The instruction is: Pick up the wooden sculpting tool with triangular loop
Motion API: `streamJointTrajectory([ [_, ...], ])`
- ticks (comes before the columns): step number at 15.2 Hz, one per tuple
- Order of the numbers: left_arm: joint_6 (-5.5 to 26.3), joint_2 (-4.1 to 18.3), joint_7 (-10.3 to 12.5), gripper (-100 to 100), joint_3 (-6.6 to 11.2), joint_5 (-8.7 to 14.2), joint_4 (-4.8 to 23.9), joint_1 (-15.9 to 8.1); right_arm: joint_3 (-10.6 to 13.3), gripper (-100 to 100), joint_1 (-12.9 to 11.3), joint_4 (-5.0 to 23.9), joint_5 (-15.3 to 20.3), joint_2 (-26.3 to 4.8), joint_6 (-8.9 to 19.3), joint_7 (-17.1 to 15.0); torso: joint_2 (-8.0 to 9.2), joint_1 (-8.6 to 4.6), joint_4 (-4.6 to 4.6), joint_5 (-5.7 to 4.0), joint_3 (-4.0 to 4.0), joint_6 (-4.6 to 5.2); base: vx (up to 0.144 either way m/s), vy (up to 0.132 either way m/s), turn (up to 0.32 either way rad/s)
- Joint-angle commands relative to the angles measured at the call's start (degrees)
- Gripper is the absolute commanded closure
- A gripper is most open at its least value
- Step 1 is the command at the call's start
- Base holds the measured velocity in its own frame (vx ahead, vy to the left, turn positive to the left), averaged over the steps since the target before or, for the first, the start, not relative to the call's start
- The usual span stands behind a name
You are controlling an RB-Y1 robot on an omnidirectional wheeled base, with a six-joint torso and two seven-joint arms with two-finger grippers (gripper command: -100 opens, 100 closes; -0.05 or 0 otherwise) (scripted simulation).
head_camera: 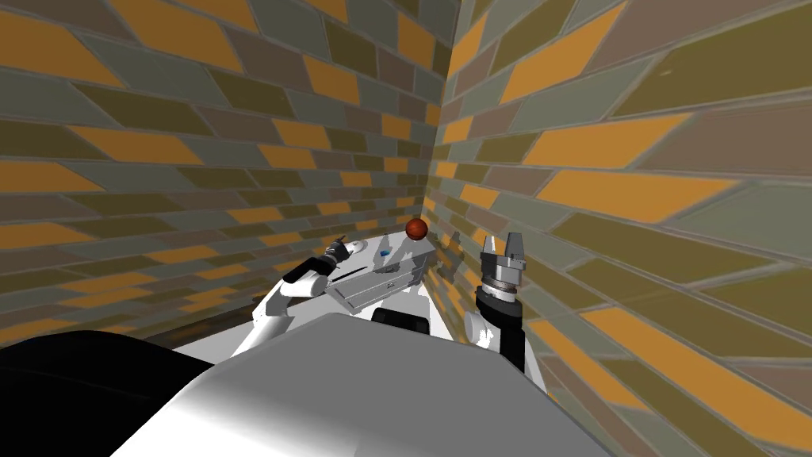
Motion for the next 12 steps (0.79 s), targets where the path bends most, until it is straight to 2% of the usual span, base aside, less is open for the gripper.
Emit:
streamJointTrajectory([
  [1,2.86,0.21,0.77,-100,0.71,0.78,0.56,-0.26,0.00,0,0.00,0.00,0.00,0.00,0.00,0.00,0.00,0.00,0.00,0.00,0.00,0.00,0.001,0.057,-0.157],
  [2,3.32,0.21,0.77,-100,0.71,0.78,0.56,-0.26,0.00,0,0.00,0.00,0.00,0.00,0.00,0.00,-0.01,0.02,0.00,0.01,0.00,0.00,-0.001,0.043,-0.063],
  [5,7.64,0.57,2.31,-100,2.21,2.66,2.03,-0.48,0.00,0,0.00,0.00,0.00,0.00,0.00,0.00,0.00,-0.04,0.00,0.00,0.00,-0.01,-0.004,0.045,-0.141],
  [7,8.90,0.57,2.31,-100,2.21,2.66,2.03,-0.48,0.00,0,0.00,0.00,0.00,0.00,0.00,0.00,0.00,0.02,0.00,0.01,0.00,-0.01,-0.002,0.050,-0.098],
  [9,11.61,0.68,3.06,-100,2.91,3.56,2.78,-0.54,0.00,0,0.00,0.00,0.00,0.00,0.00,0.00,-0.02,-0.02,0.00,0.00,-0.01,-0.01,0.000,0.044,-0.124],
  [10,11.61,0.68,3.06,-100,2.91,3.56,2.78,-0.54,0.00,0,0.00,0.00,0.00,0.00,0.00,0.00,-0.02,-0.02,0.00,0.00,-0.01,-0.01,-0.002,0.033,-0.052],
  [11,13.63,0.76,3.78,-100,3.58,4.41,3.56,-0.58,0.00,0,0.01,0.00,0.00,0.00,0.00,0.00,-0.02,-0.05,0.00,0.00,-0.01,-0.03,-0.004,0.034,-0.109],
  [12,14.24,0.76,3.78,-100,3.58,4.41,3.56,-0.58,0.00,0,0.00,0.00,0.00,0.00,0.00,0.00,-0.01,-0.06,0.00,-0.01,-0.01,-0.01,-0.004,0.038,-0.129],
])
